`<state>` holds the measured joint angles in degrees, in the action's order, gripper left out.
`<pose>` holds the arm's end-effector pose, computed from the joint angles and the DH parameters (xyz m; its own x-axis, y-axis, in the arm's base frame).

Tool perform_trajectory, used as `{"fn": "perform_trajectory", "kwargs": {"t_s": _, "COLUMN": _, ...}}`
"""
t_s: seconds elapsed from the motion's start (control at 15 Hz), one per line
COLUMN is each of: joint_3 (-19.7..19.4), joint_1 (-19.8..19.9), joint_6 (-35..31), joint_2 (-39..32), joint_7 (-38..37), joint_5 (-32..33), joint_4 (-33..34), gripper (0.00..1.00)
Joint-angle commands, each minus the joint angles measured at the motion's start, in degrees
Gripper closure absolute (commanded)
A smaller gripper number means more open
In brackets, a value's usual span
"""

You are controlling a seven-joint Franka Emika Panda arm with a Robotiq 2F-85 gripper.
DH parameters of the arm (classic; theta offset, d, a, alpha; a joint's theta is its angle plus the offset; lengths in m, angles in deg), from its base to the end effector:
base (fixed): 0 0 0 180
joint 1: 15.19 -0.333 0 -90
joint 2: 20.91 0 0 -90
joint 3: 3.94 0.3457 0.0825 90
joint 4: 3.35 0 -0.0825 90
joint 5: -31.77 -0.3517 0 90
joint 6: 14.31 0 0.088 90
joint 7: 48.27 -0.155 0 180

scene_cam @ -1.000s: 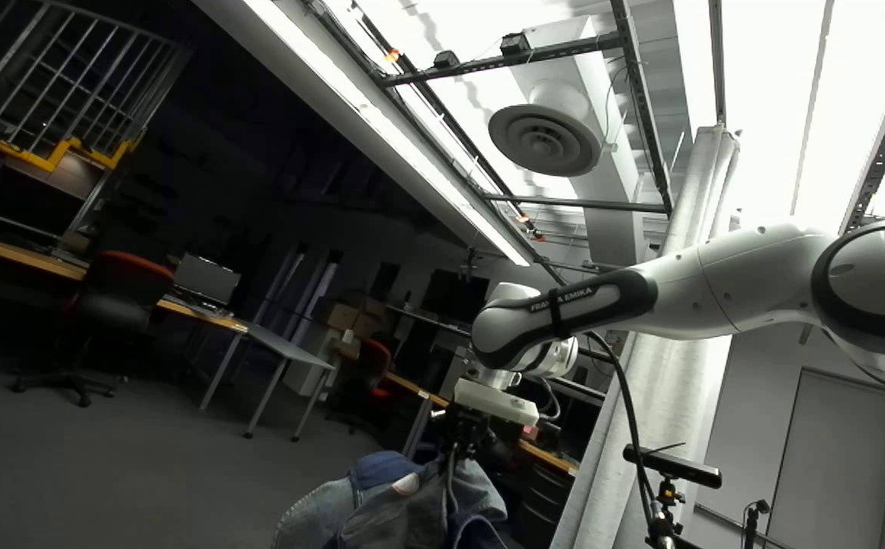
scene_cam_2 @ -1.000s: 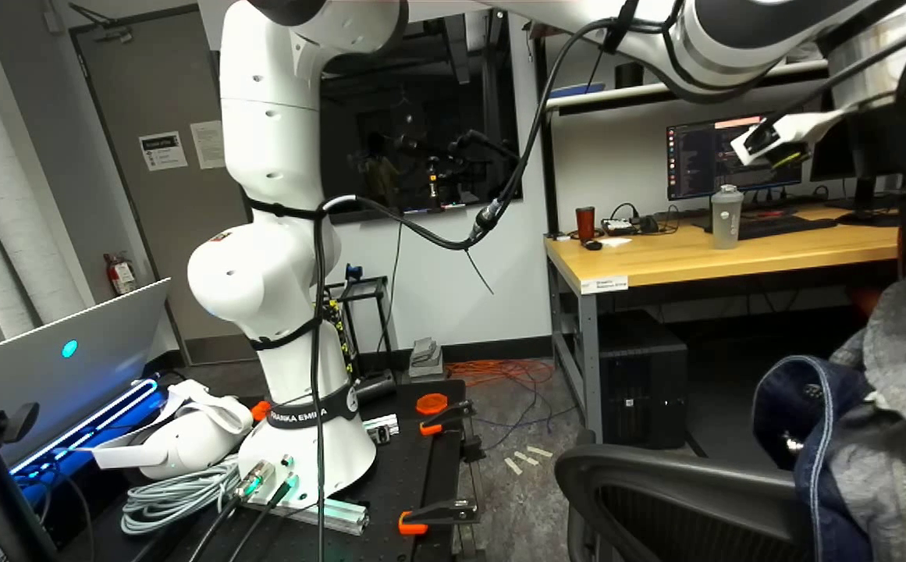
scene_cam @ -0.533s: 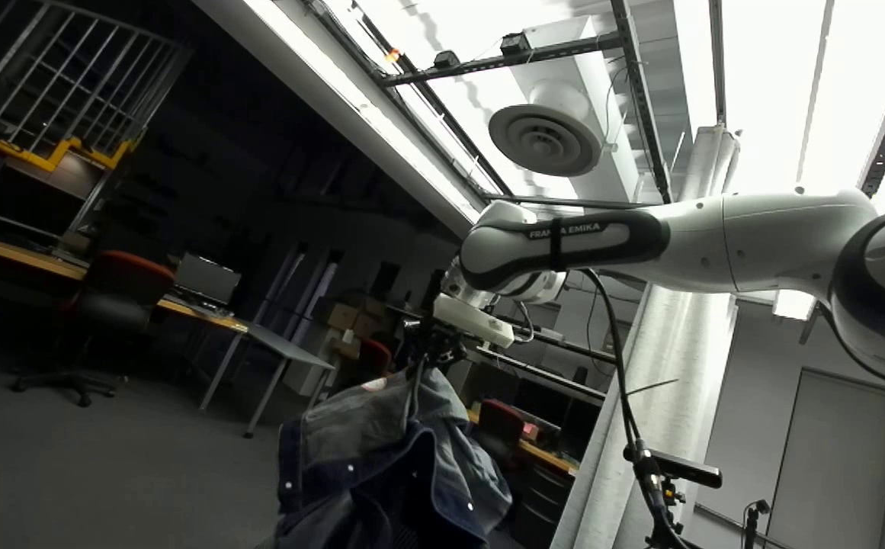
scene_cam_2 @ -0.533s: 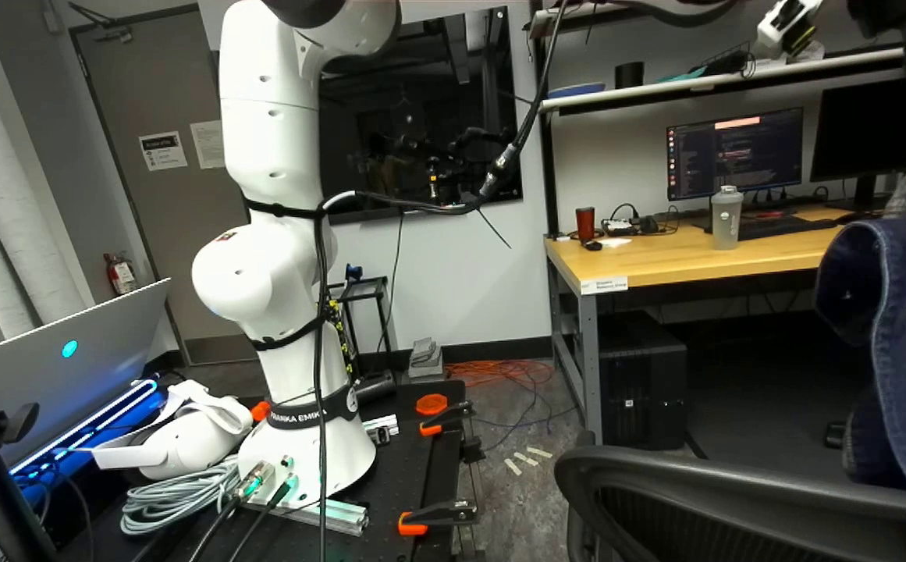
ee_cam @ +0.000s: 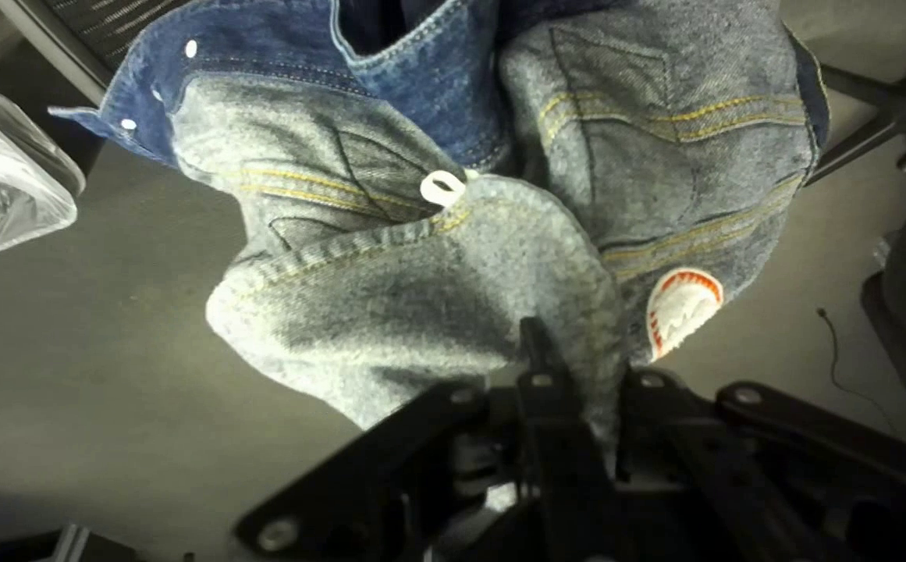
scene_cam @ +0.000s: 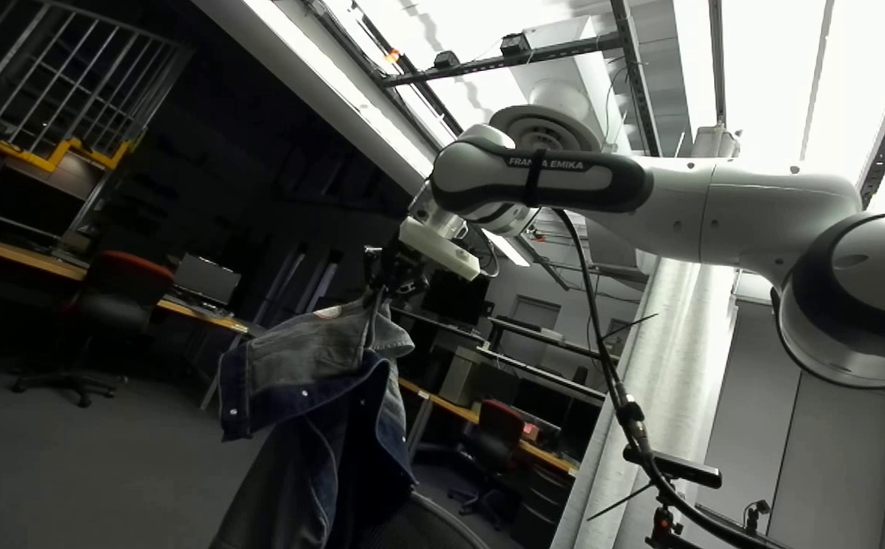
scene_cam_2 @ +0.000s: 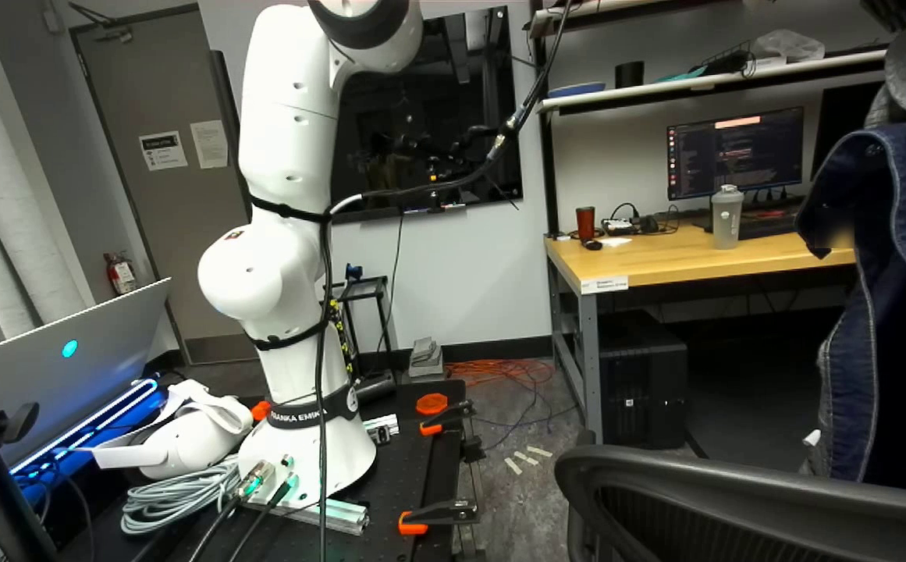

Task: Remove the jean jacket from the backrest of the chair, place the jacket on the backrest, remove the jacket from the backrest

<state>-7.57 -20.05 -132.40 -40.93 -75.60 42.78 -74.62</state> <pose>0.6977 0.0054 0.6080 0.8033 -0.3401 0.4889 -0.3826 -0.9238 -0.0139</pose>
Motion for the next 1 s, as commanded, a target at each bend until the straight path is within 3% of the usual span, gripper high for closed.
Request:
{"fn": "perform_trajectory", "kwargs": {"t_s": 0.0, "joint_3": 0.3, "joint_1": -0.9, "joint_6": 4.3, "joint_2": -5.1, "joint_7": 2.8, "joint_5": 0.3, "joint_4": 11.6, "gripper": 0.97}}
{"fn": "perform_trajectory", "kwargs": {"t_s": 0.4, "joint_3": 2.4, "joint_1": -0.3, "joint_6": 8.7, "joint_2": -5.8, "joint_7": 8.0, "joint_5": -3.0, "joint_4": 13.8, "gripper": 0.97}}
{"fn": "perform_trajectory", "kwargs": {"t_s": 0.73, "joint_3": 6.0, "joint_1": 0.8, "joint_6": 9.4, "joint_2": -1.1, "joint_7": 16.5, "joint_5": -10.6, "joint_4": 6.5, "gripper": 0.97}}
{"fn": "perform_trajectory", "kwargs": {"t_s": 0.93, "joint_3": 6.2, "joint_1": 2.0, "joint_6": 9.9, "joint_2": 1.4, "joint_7": 18.9, "joint_5": -14.4, "joint_4": 0.2, "gripper": 0.97}}
